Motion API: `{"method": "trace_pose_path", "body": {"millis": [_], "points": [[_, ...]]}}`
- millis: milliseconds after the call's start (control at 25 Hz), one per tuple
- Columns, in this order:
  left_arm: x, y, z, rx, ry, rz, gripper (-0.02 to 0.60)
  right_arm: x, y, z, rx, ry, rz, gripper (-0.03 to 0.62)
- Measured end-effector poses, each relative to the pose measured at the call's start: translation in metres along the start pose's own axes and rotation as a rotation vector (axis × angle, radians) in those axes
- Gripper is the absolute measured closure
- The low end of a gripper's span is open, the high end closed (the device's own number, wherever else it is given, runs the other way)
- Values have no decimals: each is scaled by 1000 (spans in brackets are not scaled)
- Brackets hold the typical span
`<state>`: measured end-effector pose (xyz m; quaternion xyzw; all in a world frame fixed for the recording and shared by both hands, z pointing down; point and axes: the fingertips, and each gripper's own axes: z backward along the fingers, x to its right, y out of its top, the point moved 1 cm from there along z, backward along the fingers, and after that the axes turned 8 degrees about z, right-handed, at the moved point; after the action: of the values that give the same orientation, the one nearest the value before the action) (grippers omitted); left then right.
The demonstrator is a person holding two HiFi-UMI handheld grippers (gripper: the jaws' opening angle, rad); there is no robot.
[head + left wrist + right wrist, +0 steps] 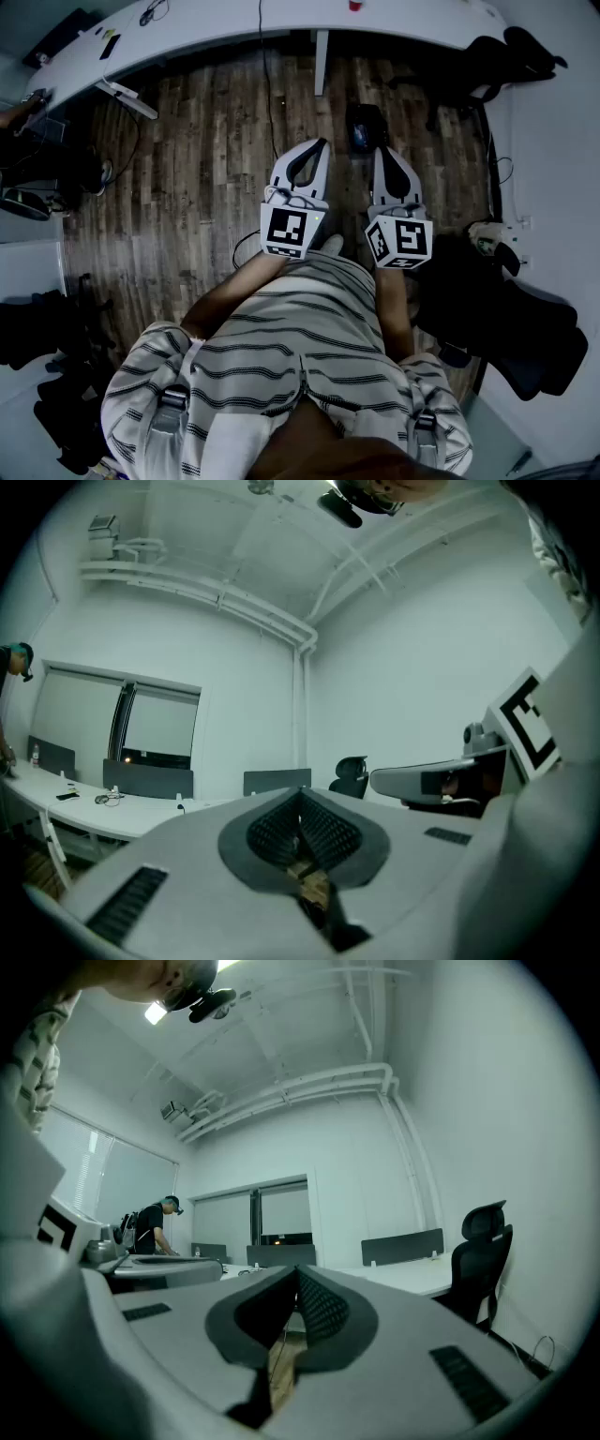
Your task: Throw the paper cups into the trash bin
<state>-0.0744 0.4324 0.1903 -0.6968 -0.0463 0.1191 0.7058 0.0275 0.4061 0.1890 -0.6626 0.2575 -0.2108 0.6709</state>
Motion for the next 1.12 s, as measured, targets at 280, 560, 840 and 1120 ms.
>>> {"method": "trace_pose_path", "body": {"millis": [280, 560, 840, 1120], "points": [[17, -9, -5, -20, 32, -8, 557, 16, -9, 8, -27, 22, -7, 585], [41, -22, -18, -21, 68, -24, 557, 39, -14, 12, 8, 63, -11, 585], [42, -36, -22, -52, 107, -24, 557, 44, -23, 8, -10, 95, -4, 585], [33, -46, -45, -68, 124, -16, 557, 57, -35, -14, -46, 101, -3, 585]]}}
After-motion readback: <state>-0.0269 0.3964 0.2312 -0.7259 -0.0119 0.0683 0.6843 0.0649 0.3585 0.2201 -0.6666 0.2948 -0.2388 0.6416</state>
